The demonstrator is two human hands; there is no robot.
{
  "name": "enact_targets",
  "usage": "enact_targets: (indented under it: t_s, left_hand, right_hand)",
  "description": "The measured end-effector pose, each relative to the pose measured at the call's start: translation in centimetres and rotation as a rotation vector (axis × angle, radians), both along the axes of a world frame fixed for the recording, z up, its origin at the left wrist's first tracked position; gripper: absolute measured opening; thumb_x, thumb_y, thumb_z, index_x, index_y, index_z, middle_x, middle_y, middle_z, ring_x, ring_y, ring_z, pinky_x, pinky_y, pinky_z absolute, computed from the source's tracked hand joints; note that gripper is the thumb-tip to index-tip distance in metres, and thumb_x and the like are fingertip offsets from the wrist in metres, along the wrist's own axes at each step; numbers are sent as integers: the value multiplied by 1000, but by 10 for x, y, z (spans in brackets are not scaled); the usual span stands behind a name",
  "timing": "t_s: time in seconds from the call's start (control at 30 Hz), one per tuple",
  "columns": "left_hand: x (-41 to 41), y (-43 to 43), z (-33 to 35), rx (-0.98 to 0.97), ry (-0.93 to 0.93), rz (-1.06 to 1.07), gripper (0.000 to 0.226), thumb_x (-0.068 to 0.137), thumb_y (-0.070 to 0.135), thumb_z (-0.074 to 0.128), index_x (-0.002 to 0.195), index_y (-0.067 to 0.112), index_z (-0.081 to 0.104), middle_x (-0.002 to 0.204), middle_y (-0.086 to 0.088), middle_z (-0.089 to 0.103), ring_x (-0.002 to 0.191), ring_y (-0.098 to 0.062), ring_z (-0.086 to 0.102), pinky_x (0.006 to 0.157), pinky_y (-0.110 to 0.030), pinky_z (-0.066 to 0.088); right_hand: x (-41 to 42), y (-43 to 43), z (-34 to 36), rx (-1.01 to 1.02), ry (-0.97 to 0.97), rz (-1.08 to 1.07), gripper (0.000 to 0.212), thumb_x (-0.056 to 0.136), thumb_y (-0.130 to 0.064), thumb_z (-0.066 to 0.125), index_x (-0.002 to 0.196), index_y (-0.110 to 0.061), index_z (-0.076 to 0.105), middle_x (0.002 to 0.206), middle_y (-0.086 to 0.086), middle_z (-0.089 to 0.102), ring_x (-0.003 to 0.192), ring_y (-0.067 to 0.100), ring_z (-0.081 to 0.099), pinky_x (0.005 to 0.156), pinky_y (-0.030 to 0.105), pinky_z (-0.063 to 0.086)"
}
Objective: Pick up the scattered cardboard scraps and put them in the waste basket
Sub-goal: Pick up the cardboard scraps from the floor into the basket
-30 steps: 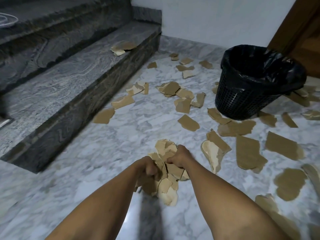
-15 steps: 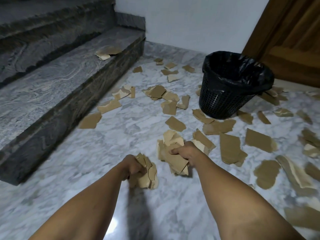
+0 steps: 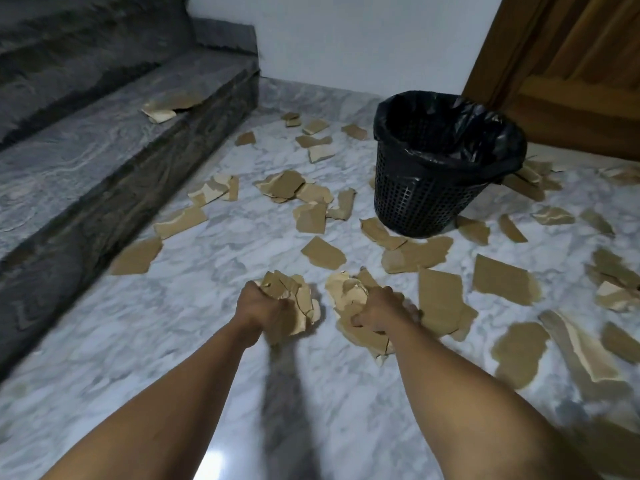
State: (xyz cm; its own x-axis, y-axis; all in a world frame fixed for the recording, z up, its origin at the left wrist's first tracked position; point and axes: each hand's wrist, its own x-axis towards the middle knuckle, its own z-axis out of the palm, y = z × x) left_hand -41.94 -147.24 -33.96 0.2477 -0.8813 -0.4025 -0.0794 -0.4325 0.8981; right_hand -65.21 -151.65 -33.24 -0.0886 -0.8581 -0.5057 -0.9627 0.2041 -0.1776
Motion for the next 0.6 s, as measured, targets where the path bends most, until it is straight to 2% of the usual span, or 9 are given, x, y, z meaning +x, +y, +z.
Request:
enact_targets:
  t_s: [0.1, 0.17, 0.23, 0.3, 0.33, 0.4, 0.43, 0.5, 0.6]
  left_hand:
    - [-7, -26, 15, -43, -79, 88, 15, 79, 2, 78, 92, 4, 72, 87, -8, 72, 75, -23, 67, 57, -29, 57]
    - [-13, -54, 31, -58, -143, 113, 12, 80, 0, 76, 81, 10, 69, 79, -7, 69, 69, -24, 65, 47, -30, 56]
    - [-23, -86, 51, -53, -258, 43, 18, 82, -1, 73, 76, 12, 63, 76, -7, 65, 65, -21, 62, 46, -28, 54]
    - [-33, -119, 70, 5, -459, -143, 20, 79, 2, 78, 86, 7, 60, 81, -5, 62, 72, -20, 61, 60, -32, 56]
    - [-39, -133, 80, 73, -589, -281, 30, 76, 5, 81, 98, 4, 60, 87, -5, 62, 78, -20, 61, 68, -33, 55]
    - [-52, -151, 99, 213, -820, -537, 48, 74, 10, 82, 117, 2, 62, 97, -6, 64, 87, -21, 63, 74, -32, 55]
    - [-58, -155, 106, 246, -902, -639, 49, 74, 12, 83, 118, 3, 64, 101, -8, 67, 91, -22, 65, 77, -33, 56]
    - [-76, -159, 115, 285, -1008, -812, 45, 74, 15, 83, 115, 5, 66, 110, -9, 69, 101, -23, 65, 83, -31, 55]
    - [-99, -172, 108, 363, -1044, -964, 42, 80, 15, 79, 119, 5, 67, 109, -7, 69, 97, -19, 64, 81, -26, 54]
  right_hand:
    - [5, -12, 1, -2, -202, 28, 83, 67, -33, 85, 136, -23, 41, 125, 6, 58, 116, 31, 57, 95, 44, 49]
    - [0, -28, 8, 57, -365, -2, 86, 64, -23, 89, 132, -15, 38, 122, 7, 59, 112, 30, 59, 91, 41, 54]
    - [-10, -42, 16, 97, -386, 3, 80, 65, -19, 90, 130, -11, 43, 122, 8, 60, 112, 30, 60, 90, 38, 53]
    - [-19, -48, 9, 50, -364, -47, 64, 76, -16, 81, 131, -8, 49, 126, 11, 60, 115, 32, 60, 90, 39, 54]
    - [-21, -47, -2, 0, -370, -121, 56, 84, -18, 73, 133, -8, 49, 129, 12, 60, 116, 33, 59, 91, 41, 53]
    - [-19, -40, -21, -71, -378, -286, 42, 95, -29, 54, 133, -12, 50, 132, 13, 56, 117, 34, 57, 94, 45, 49]
    - [-17, -34, -23, -83, -355, -287, 41, 97, -33, 51, 134, -15, 48, 136, 13, 51, 119, 33, 54, 96, 45, 46]
    - [-15, -26, -20, -78, -266, -215, 52, 91, -37, 63, 136, -24, 43, 138, 9, 37, 121, 28, 49, 96, 45, 46]
    - [-12, -33, -16, 35, -211, -152, 68, 75, -35, 81, 133, -26, 46, 133, 6, 31, 120, 25, 44, 94, 43, 47]
